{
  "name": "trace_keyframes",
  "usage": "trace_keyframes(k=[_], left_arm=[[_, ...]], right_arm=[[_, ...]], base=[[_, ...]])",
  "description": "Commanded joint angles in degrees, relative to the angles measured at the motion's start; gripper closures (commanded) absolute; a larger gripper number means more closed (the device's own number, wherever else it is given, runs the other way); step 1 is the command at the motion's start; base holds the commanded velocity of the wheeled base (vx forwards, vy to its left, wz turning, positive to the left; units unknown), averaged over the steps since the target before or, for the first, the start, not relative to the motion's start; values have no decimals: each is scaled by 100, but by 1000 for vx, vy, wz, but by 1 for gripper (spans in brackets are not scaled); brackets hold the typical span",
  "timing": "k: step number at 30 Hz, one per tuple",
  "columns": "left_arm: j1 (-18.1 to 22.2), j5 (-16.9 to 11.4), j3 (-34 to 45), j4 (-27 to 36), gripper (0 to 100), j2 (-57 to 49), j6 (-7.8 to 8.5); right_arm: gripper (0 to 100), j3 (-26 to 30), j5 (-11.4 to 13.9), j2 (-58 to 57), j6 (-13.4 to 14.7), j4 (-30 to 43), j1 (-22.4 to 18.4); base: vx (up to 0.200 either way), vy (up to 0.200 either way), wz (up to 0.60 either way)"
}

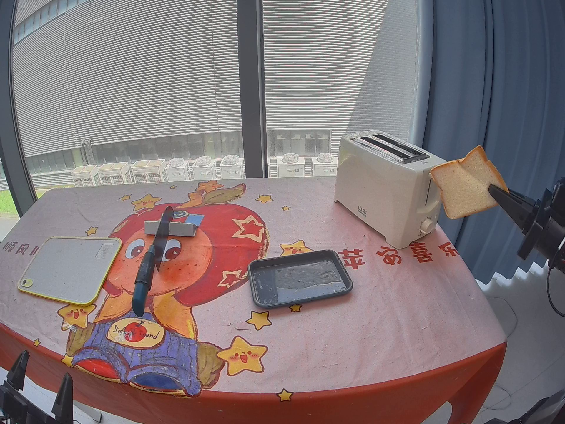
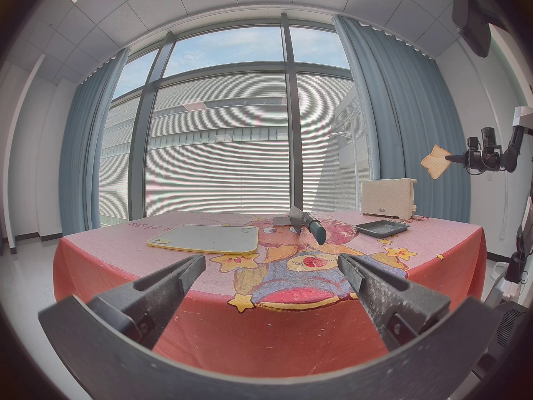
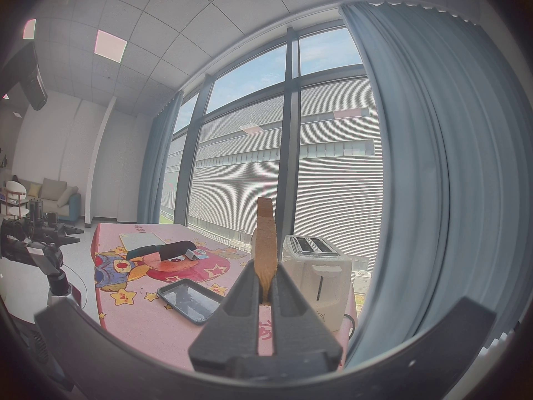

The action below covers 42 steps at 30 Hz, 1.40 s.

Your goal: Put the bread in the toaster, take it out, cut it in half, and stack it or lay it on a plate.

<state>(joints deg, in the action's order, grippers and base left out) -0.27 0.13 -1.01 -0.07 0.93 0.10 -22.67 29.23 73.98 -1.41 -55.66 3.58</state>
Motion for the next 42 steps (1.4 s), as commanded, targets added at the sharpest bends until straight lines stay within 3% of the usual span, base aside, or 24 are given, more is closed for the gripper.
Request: trace_keyframes(k=[1,17,42], left_arm=[[0,4,92,-1,0,4,-1],[0,4,92,-1,0,4,-1],[0,4,92,-1,0,4,-1]], right_arm=[[100,-26,3,-7,1,3,-121],[100,-193,-49,46,-8,29,-209],[100,-1398,-58,644,-8,47,-376]], base=[[0,0,0],[0,0,0],[0,0,0]])
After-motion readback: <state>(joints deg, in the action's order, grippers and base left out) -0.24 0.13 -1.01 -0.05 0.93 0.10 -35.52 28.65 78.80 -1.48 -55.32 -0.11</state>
